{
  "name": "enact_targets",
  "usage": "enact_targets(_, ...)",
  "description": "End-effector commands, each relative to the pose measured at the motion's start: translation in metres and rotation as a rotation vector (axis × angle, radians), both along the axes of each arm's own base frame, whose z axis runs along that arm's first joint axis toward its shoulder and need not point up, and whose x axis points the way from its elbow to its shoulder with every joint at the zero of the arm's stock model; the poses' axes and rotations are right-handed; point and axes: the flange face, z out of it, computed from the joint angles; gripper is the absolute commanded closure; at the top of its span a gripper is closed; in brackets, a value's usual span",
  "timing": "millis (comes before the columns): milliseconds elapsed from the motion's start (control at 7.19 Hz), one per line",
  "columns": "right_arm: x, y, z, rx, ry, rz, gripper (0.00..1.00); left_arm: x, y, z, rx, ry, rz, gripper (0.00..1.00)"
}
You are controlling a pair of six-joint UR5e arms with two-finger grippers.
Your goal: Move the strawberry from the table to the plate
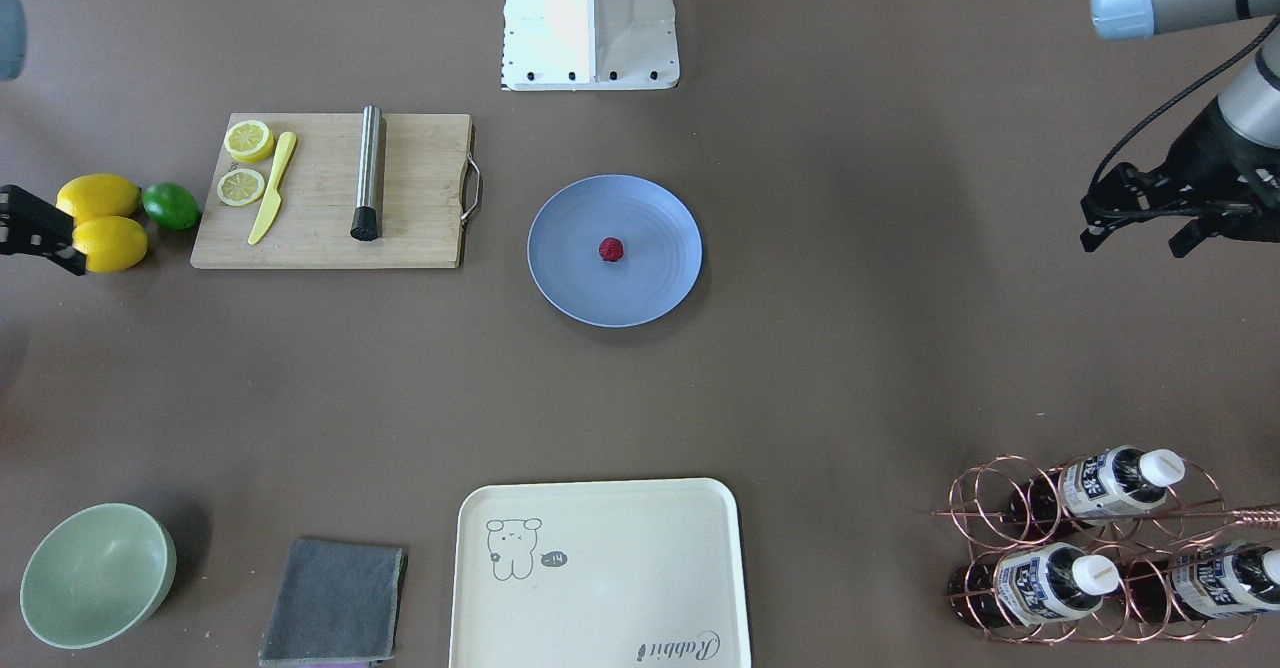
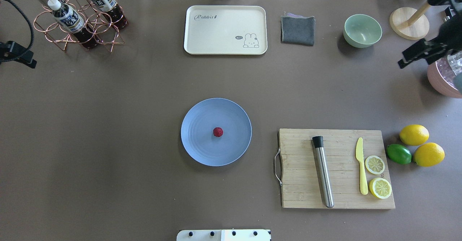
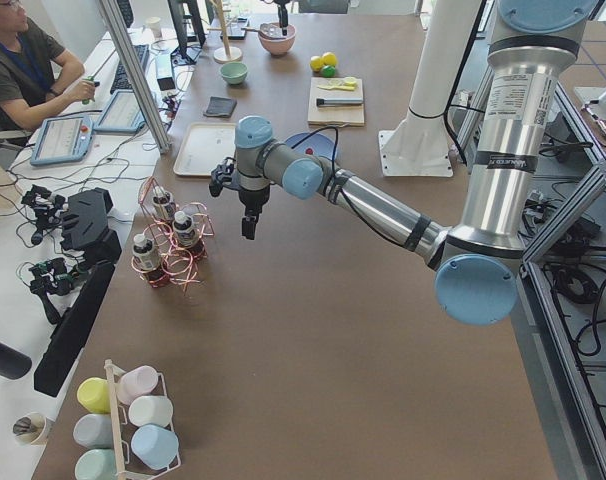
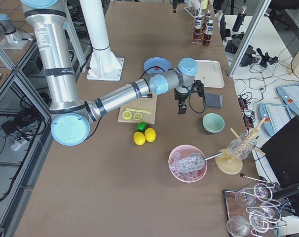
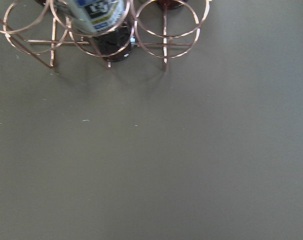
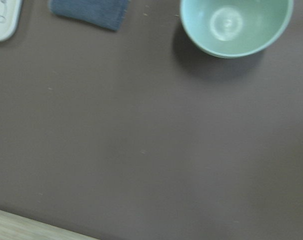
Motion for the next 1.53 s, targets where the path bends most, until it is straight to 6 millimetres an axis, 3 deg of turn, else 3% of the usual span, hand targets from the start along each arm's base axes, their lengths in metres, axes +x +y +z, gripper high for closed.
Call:
enact_targets(0,0.136,0.008,0.094,0.053,0.049,-0.111,0.00,-0.069,0.005,0.048,0.045,0.011,0.057,0.03)
enact_targets(139,0.165,0.011,0.125,0.036,0.101,-0.113,0.00,-0.094,0.013,0.080,0.040,0.009,0.073,0.03)
enact_targets(278,0.183,0.005,0.139,0.033,0.156,-0.126,0.00,-0.109,0.022,0.095,0.036,0.028,0.083,0.03)
enact_targets(417,0.197,0.009,0.172,0.004,0.137,-0.133,0.00,-0.129,0.035,0.115,0.037,0.018,0.088,0.03)
enact_targets(557,0.210,0.013,0.181,0.017,0.134,-0.145,0.00,-0.156,0.041,0.137,0.045,0.007,0.097,0.03)
enact_targets(696,0.211,0.015,0.184,0.013,0.136,-0.146,0.00,-0.173,0.043,0.152,0.052,-0.002,0.130,0.03)
enact_targets(835,0.211,0.015,0.186,0.011,0.133,-0.145,0.00,-0.183,0.045,0.154,0.043,-0.006,0.152,0.03)
enact_targets(1113,0.212,0.018,0.186,0.011,0.131,-0.142,0.00,-0.184,0.054,0.170,-0.007,-0.013,0.157,0.03)
enact_targets(1391,0.212,0.017,0.184,0.016,0.132,-0.140,0.00,-0.188,0.057,0.174,-0.036,-0.019,0.131,0.03)
